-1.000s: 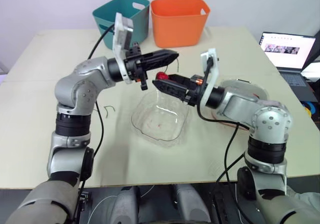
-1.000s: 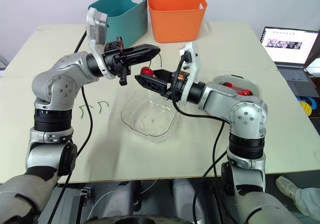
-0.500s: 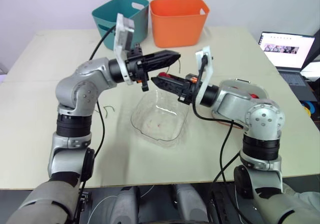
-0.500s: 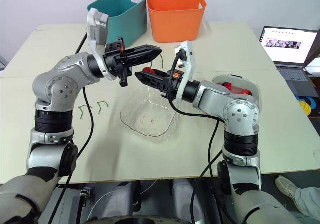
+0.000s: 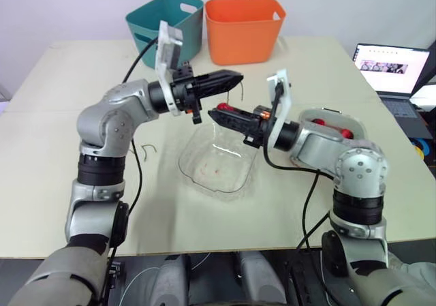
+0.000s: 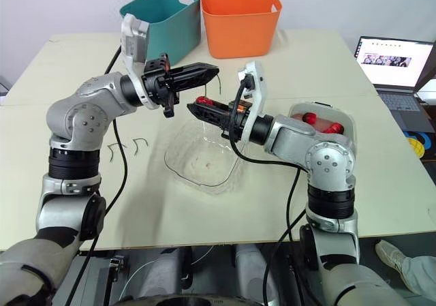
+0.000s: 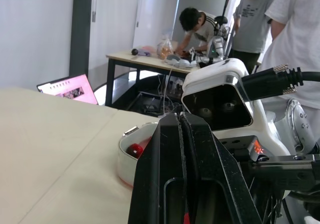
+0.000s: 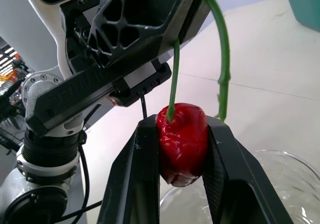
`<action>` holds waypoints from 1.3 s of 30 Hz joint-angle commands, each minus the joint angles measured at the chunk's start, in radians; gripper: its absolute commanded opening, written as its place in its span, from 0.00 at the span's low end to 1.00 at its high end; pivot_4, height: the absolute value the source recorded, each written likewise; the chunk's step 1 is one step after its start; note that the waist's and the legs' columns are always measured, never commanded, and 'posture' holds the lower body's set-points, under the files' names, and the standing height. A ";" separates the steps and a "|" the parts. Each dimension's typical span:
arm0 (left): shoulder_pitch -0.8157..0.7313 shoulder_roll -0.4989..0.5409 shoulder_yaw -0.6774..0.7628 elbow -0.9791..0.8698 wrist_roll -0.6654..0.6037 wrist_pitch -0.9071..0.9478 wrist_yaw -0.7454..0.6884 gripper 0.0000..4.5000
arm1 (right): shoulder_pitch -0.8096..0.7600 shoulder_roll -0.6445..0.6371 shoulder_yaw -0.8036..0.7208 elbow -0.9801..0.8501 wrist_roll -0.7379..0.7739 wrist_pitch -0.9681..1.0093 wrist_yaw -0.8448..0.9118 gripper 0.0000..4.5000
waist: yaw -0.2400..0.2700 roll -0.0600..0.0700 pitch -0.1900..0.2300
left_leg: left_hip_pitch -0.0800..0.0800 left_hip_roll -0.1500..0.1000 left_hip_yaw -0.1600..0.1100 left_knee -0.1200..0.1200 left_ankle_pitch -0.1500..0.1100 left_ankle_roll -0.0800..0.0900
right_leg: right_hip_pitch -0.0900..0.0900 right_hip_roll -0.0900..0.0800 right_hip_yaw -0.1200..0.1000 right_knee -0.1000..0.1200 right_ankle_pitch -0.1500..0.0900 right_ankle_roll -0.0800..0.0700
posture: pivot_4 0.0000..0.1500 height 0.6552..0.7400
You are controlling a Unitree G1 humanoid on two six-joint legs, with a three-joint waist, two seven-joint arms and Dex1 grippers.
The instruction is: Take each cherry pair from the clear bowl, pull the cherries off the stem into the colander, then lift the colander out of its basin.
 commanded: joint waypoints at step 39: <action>0.209 0.078 -0.010 -0.250 -0.002 0.004 0.120 0.00 | 0.270 -0.610 -0.160 0.164 -0.459 -0.188 0.174 0.46 | 0.002 0.000 0.000 | 0.004 0.000 0.002 0.000 0.000 0.000 | 0.003 0.000 0.002 -0.001 -0.002 -0.004 | 1.00 1.00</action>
